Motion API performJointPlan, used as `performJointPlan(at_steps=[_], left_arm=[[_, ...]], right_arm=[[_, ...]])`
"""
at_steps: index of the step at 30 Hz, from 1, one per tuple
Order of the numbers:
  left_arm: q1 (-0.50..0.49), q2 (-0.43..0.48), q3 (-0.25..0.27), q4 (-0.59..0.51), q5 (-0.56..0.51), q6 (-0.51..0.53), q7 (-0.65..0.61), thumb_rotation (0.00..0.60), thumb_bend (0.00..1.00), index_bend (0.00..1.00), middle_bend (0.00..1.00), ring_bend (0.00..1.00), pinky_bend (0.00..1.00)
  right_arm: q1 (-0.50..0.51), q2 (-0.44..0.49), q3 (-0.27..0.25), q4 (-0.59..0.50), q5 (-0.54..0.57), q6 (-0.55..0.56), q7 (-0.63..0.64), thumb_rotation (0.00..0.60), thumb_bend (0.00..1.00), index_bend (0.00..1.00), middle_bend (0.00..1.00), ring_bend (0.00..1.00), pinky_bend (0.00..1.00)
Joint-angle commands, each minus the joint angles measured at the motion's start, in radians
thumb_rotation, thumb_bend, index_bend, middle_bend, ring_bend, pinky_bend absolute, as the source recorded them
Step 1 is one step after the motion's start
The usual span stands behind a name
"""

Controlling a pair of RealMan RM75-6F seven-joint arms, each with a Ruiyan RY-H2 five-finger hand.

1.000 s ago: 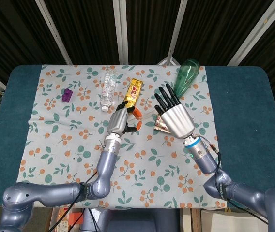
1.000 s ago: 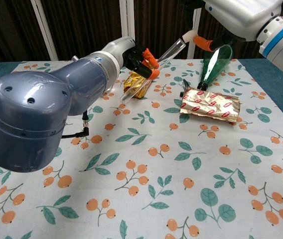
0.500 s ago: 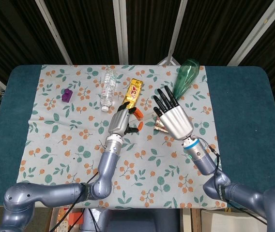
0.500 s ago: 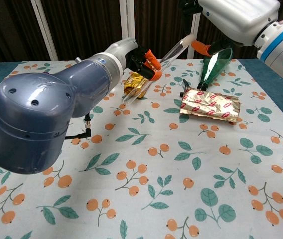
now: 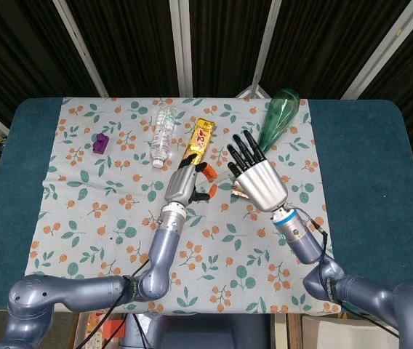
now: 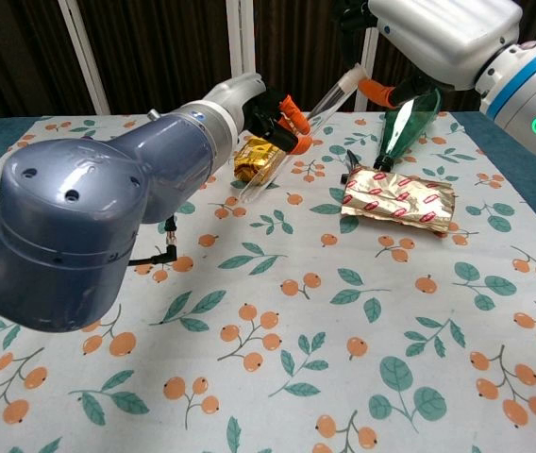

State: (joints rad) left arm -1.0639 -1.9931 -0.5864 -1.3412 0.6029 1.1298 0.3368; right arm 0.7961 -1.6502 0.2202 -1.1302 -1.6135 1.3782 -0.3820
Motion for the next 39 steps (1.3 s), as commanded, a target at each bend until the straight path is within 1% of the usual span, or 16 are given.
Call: performJointPlan(at_steps=[1,23,25,27,31,34,39], left_arm=[[-0.002,-0.002,0.000,0.002,0.000,-0.001,0.001,0.600,0.60,0.55,0.49,0.06,0.00],[-0.014,-0.011,-0.008,-0.005,0.013,0.005,0.003,0.600,0.60,0.55,0.49,0.06,0.00],[-0.013,-0.010,-0.007,-0.007,0.015,0.007,0.005,0.600,0.60,0.55,0.49,0.06,0.00],[-0.011,-0.008,-0.007,-0.009,0.015,0.009,0.005,0.600,0.60,0.55,0.49,0.06,0.00],[-0.007,-0.004,-0.007,-0.013,0.014,0.011,0.005,0.600,0.60,0.55,0.49,0.06,0.00],[-0.004,0.000,-0.006,-0.017,0.018,0.014,0.005,0.600,0.60,0.55,0.49,0.06,0.00],[0.002,0.015,-0.003,-0.026,0.030,0.020,0.009,0.600,0.60,0.55,0.49,0.06,0.00]], right_arm=[[0.001,0.001,0.000,0.000,-0.001,-0.001,0.001,0.600,0.43,0.69,0.27,0.10,0.00],[-0.003,0.011,-0.009,-0.016,-0.006,-0.004,0.006,0.600,0.43,0.68,0.27,0.10,0.00],[-0.004,0.012,-0.007,-0.019,-0.003,-0.004,0.003,0.600,0.43,0.62,0.25,0.10,0.00],[-0.006,0.015,-0.004,-0.022,0.004,-0.006,-0.005,0.600,0.43,0.45,0.18,0.07,0.00],[-0.013,0.023,0.003,-0.034,0.023,-0.014,-0.025,0.600,0.43,0.18,0.08,0.01,0.00],[-0.020,0.033,0.005,-0.047,0.038,-0.022,-0.045,0.600,0.43,0.10,0.04,0.00,0.00],[-0.034,0.051,0.006,-0.071,0.057,-0.029,-0.068,0.600,0.43,0.05,0.02,0.00,0.00]])
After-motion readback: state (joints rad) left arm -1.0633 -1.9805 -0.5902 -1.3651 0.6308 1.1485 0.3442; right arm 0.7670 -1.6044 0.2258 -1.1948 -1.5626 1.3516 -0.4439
